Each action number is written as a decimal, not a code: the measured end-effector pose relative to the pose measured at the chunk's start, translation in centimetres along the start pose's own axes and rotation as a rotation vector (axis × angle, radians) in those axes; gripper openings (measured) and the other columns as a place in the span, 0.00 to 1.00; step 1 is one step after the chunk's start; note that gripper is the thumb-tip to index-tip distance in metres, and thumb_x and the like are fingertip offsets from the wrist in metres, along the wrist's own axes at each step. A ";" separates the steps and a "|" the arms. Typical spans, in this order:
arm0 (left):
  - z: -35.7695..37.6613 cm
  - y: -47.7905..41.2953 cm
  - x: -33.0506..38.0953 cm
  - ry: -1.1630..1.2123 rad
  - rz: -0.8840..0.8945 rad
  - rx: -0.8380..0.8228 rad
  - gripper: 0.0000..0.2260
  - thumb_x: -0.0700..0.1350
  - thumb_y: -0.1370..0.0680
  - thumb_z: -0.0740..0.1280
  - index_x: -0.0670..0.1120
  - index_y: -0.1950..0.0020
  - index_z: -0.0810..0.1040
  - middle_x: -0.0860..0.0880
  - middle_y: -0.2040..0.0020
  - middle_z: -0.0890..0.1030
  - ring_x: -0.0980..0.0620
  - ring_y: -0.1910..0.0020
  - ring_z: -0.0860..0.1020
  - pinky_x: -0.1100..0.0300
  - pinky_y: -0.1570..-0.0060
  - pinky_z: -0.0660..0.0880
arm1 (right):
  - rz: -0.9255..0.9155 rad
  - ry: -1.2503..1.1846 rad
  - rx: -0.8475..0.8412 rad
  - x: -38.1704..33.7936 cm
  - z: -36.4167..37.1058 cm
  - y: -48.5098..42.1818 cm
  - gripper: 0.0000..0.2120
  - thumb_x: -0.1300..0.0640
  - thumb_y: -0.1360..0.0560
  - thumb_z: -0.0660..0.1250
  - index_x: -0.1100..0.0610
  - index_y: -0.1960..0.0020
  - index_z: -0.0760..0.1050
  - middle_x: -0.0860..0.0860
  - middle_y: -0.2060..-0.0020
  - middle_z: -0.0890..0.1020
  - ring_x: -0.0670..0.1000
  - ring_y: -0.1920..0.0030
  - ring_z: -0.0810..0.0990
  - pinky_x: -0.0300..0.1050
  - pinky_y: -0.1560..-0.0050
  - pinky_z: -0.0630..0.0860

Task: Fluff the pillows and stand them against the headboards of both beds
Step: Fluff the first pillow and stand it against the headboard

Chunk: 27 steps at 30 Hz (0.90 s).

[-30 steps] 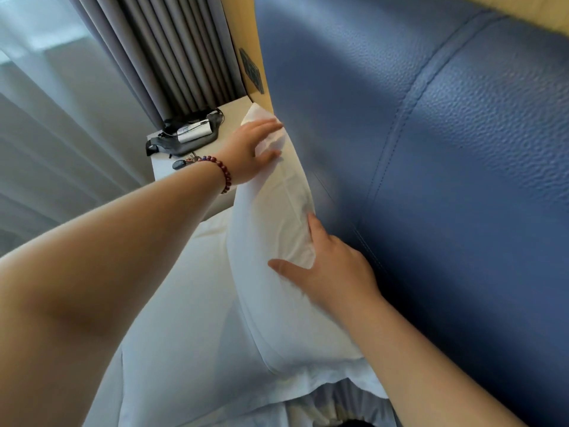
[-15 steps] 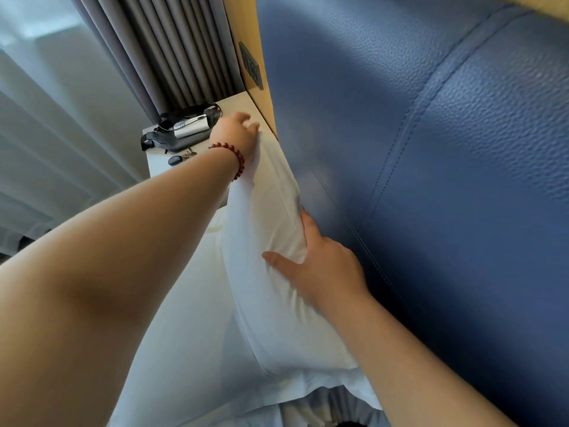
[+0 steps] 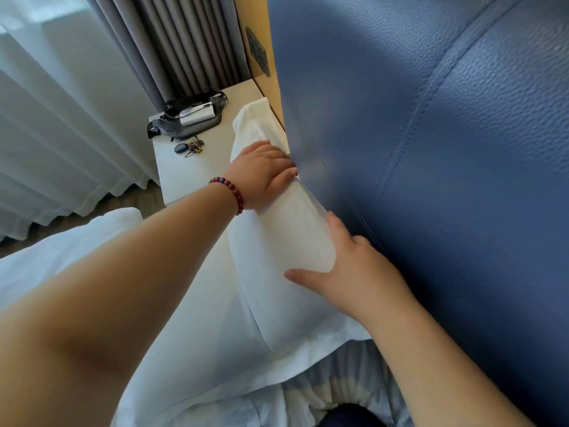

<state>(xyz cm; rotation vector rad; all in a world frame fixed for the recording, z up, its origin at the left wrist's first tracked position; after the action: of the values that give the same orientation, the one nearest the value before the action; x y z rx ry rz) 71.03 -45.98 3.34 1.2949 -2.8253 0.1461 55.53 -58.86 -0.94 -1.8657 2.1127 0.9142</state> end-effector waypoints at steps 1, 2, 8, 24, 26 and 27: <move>0.1 0.1 0.1 0.013 -0.004 -0.002 0.24 0.55 0.19 0.48 0.46 0.39 0.80 0.47 0.40 0.80 0.47 0.35 0.73 0.51 0.26 0.54 | 0.009 -0.022 0.012 0.4 -0.1 0.6 0.55 0.19 0.46 0.59 0.38 0.27 0.41 0.54 0.39 0.72 0.57 0.45 0.76 0.51 0.52 0.77; 0.3 0.3 0.4 0.022 0.008 -0.003 0.25 0.56 0.19 0.48 0.47 0.39 0.80 0.47 0.40 0.80 0.47 0.35 0.73 0.51 0.26 0.54 | 0.016 -0.043 0.035 0.6 0.0 1.2 0.54 0.20 0.44 0.62 0.39 0.27 0.43 0.54 0.39 0.73 0.57 0.45 0.76 0.51 0.52 0.77; 0.6 1.1 1.7 0.011 0.035 0.050 0.29 0.58 0.20 0.46 0.44 0.45 0.82 0.45 0.45 0.82 0.45 0.40 0.76 0.50 0.27 0.56 | 0.036 -0.196 0.207 0.9 -0.4 1.7 0.37 0.34 0.35 0.72 0.47 0.32 0.66 0.52 0.45 0.80 0.57 0.46 0.79 0.51 0.50 0.78; 1.5 -2.1 4.8 0.099 0.006 0.092 0.26 0.54 0.19 0.47 0.43 0.41 0.80 0.45 0.40 0.80 0.45 0.34 0.72 0.49 0.28 0.56 | 0.026 0.004 0.499 1.4 -3.9 2.2 0.18 0.53 0.26 0.71 0.59 0.39 0.74 0.58 0.53 0.82 0.61 0.53 0.79 0.50 0.59 0.74; 3.6 -1.3 4.5 0.139 -0.025 0.048 0.27 0.55 0.20 0.46 0.42 0.37 0.77 0.45 0.36 0.78 0.46 0.30 0.68 0.49 0.26 0.52 | 0.054 0.041 0.457 1.9 -2.8 1.6 0.20 0.51 0.26 0.72 0.58 0.38 0.73 0.57 0.51 0.82 0.60 0.53 0.79 0.48 0.60 0.71; 4.0 -1.2 4.3 0.161 -0.036 0.054 0.29 0.56 0.21 0.45 0.42 0.37 0.77 0.45 0.36 0.78 0.46 0.29 0.67 0.49 0.26 0.51 | 0.057 0.039 0.459 2.0 -2.6 1.5 0.22 0.49 0.27 0.72 0.57 0.38 0.72 0.57 0.51 0.82 0.60 0.53 0.80 0.47 0.61 0.70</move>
<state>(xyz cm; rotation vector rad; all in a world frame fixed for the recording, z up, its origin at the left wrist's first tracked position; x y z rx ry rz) 69.16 -50.39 -0.24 1.2808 -2.6796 0.3127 54.43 -61.90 0.56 -1.6042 2.1732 0.3560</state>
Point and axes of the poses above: each hand's wrist, its own y-axis away from the middle knuckle, its own z-axis out of the palm, x = y × z, the point moved 8 cm from there along -y, towards the middle knuckle
